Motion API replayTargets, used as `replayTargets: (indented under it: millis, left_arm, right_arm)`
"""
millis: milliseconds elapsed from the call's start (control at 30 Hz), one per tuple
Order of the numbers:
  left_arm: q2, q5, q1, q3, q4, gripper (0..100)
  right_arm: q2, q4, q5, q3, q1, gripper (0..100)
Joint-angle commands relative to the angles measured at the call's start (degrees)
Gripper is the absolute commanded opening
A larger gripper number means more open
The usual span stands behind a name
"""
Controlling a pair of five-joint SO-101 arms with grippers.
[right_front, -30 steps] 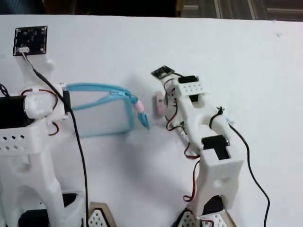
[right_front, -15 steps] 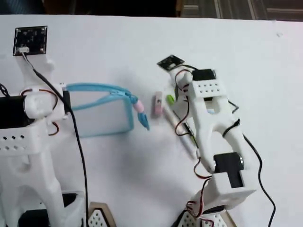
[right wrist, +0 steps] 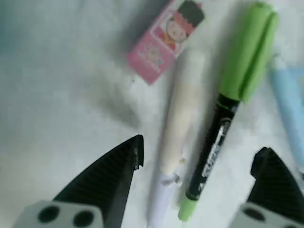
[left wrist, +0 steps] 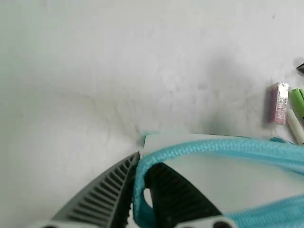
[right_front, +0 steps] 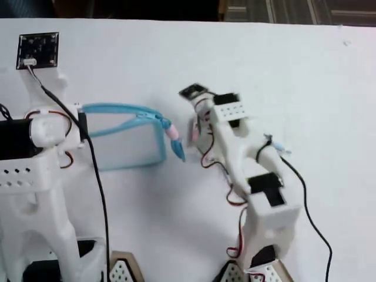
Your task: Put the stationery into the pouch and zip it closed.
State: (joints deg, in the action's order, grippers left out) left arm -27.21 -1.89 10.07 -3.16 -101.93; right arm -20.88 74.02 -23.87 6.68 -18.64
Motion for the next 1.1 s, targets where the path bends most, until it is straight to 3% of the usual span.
replayTargets:
  millis: [0, 133, 267, 467, 1067]
  left_arm:
    - [0.9, -0.3, 0.5, -0.7, 0.0, 2]
    - [0.9, -0.2, 0.5, -0.7, 0.0, 2]
    - [0.9, -0.2, 0.5, -0.7, 0.0, 2]
    - [0.9, -0.2, 0.5, -0.7, 0.0, 2]
    - [0.8, -0.2, 0.5, -0.7, -0.1, 2]
  right_arm:
    - [-3.7, -4.5, 0.4, -1.0, -0.4, 32.4]
    - [-6.8, -5.8, 0.1, -1.1, -0.4, 19.7]
    - [-6.5, -5.9, 0.0, -1.3, 0.3, 0.8]
    - [-6.5, -5.1, 0.0, -3.8, 4.3, 1.9]
    - [-6.5, 16.7, 2.5, -28.6, 6.9, 1.6]
